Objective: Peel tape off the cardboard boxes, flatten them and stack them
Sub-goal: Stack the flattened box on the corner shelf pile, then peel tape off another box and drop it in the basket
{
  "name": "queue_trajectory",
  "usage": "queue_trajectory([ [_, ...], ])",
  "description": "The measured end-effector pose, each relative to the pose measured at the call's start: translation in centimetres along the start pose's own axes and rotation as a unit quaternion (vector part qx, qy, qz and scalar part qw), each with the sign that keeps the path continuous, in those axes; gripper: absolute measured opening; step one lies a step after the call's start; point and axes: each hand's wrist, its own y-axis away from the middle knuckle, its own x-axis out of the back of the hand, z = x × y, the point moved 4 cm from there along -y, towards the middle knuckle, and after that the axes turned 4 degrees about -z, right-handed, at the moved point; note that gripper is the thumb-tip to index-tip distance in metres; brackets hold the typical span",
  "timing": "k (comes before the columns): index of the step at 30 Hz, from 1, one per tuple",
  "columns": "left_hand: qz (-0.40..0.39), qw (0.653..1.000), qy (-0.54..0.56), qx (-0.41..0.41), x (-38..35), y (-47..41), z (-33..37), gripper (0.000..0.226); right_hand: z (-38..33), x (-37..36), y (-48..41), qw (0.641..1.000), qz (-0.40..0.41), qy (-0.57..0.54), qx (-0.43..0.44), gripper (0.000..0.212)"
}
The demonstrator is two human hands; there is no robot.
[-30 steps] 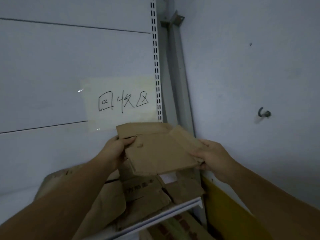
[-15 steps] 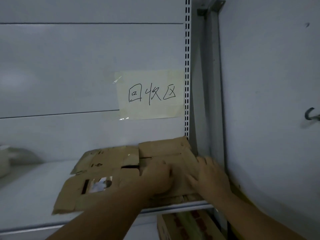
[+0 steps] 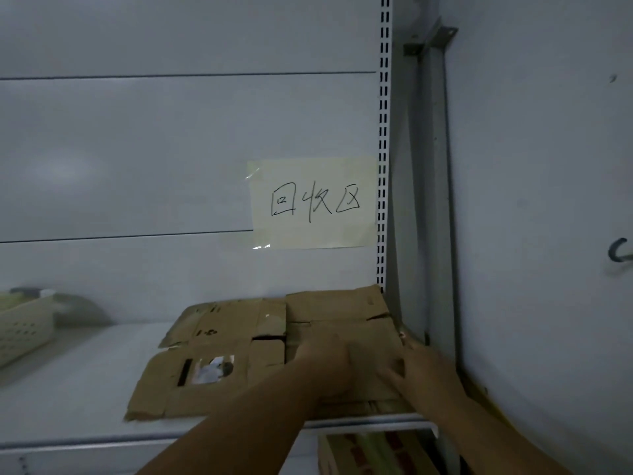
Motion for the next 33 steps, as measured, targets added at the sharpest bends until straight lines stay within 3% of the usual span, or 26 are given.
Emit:
queue_trajectory([
  [4, -0.023, 0.996, 0.068, -0.05, 3.0, 2.8, -1.5, 0.042, -0.2, -0.2, -0.1, 0.998, -0.007, -0.063, -0.02, 0.052],
  [8, 0.106, 0.993, 0.019, -0.038, 6.3, 10.2, -7.9, 0.035, -3.0, 0.9, -0.2, 0.998, 0.003, -0.028, -0.058, 0.027],
  [11, 0.179, 0.984, -0.011, 0.011, 7.6, 15.9, -16.5, 0.032, -9.8, 2.4, -0.1, 0.994, 0.071, -0.082, -0.002, 0.059],
  [14, 0.207, 0.971, 0.007, 0.116, 8.0, 22.2, -26.7, 0.034, -21.4, 2.1, 0.1, 0.994, 0.056, -0.023, 0.093, 0.047],
  [17, 0.18, 0.964, 0.028, 0.196, 6.9, 29.5, -35.4, 0.044, -34.9, -1.2, 2.4, 0.973, -0.005, -0.005, 0.232, 0.058],
  [22, 0.163, 0.941, 0.034, 0.295, 3.3, 41.5, -45.0, 0.052, -53.5, -5.6, 10.6, 0.898, -0.01, 0.015, 0.44, 0.043],
  [26, 0.105, 0.919, 0.025, 0.38, -0.4, 49.3, -50.5, 0.057, -63.1, -10.2, 14.4, 0.861, -0.07, 0.007, 0.503, 0.05],
  [33, 0.006, 0.869, 0.022, 0.495, -5.8, 59.1, -57.7, 0.058, -73.1, -17.8, 15.9, 0.804, -0.182, 0.061, 0.562, 0.069],
])
